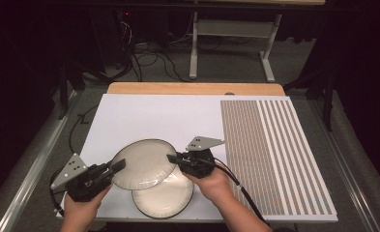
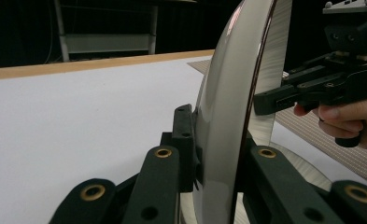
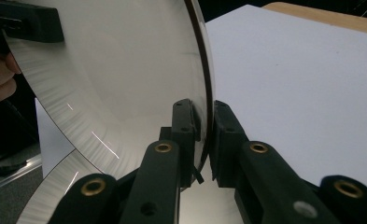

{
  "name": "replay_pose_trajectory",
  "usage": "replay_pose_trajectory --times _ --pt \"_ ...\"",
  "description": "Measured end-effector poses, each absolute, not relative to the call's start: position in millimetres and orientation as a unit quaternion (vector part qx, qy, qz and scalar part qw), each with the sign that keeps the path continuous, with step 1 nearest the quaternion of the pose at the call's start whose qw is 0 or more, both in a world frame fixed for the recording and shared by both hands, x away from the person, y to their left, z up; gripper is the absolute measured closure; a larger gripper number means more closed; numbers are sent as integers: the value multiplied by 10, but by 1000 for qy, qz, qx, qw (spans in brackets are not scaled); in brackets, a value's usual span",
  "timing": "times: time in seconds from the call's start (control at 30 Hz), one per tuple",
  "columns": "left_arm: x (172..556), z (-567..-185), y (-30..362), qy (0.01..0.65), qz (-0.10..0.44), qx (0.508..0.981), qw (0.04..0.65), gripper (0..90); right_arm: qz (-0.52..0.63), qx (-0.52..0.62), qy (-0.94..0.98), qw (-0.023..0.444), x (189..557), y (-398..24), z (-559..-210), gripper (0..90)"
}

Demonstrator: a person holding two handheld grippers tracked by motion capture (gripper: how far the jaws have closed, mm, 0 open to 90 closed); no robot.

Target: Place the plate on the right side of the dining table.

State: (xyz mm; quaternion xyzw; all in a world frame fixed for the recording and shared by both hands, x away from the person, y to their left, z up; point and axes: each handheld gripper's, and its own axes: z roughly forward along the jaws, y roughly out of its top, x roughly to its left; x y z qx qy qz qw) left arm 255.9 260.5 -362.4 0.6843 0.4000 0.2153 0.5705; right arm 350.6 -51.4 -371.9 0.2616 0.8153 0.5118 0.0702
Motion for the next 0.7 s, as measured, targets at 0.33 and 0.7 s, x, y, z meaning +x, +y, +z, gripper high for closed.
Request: replay_pose_trajectory --times 0.33,0.7 --pt "2678 -3405 2269 374 217 697 572 791 523 279 799 96 3449 -896 -3530 844" --pt "2883 -3321 1871 360 189 714 570 791 524 295 790 121 3442 -1318 -3406 847"
